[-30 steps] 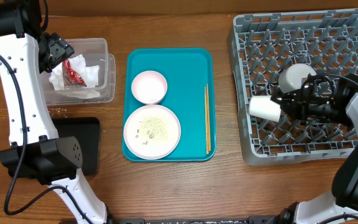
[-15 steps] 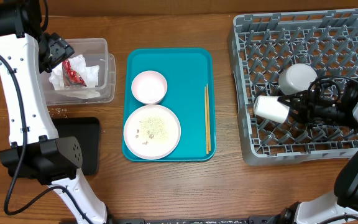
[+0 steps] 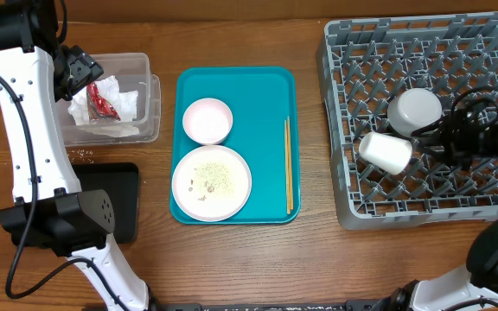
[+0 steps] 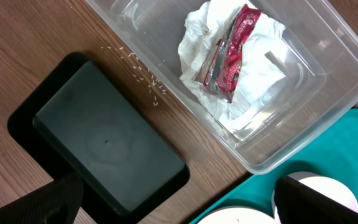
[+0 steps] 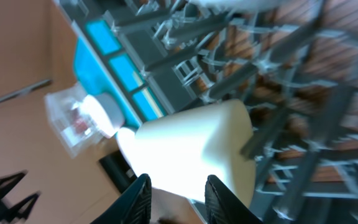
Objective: Sort waste into correct bins and load items into the dishwasher
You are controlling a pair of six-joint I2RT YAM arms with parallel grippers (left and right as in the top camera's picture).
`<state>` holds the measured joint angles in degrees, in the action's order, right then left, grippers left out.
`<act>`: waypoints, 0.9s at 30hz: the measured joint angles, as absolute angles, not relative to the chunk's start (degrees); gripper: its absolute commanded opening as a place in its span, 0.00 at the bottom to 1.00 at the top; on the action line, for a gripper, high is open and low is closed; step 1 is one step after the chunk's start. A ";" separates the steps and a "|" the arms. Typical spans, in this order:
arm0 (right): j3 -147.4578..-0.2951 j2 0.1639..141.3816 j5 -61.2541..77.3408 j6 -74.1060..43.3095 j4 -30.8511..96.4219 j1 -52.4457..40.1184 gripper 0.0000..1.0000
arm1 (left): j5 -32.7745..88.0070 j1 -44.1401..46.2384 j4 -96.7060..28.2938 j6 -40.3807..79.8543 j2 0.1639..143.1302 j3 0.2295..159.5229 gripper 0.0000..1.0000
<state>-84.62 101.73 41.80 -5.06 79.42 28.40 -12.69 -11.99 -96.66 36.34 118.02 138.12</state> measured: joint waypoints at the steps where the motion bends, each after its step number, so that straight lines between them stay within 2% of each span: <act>1: -85.49 101.73 40.51 -5.54 79.92 28.40 0.31 | -12.69 -11.99 -96.66 36.34 118.02 138.12 1.00; 8: -86.74 100.25 35.77 -6.98 82.04 26.85 0.25 | -12.69 -11.99 -96.66 36.34 118.02 138.12 1.00; 15: -86.74 98.83 30.57 -7.29 79.92 15.86 0.24 | -12.69 -11.99 -96.66 36.34 118.02 138.12 1.00; 22: -86.74 98.83 19.14 -14.33 74.08 4.84 0.09 | -12.71 -11.99 -96.66 36.34 118.02 138.12 1.00; 27: -86.11 98.83 10.68 -20.88 72.86 2.92 0.04 | -12.69 -11.99 -96.66 36.34 118.02 138.12 1.00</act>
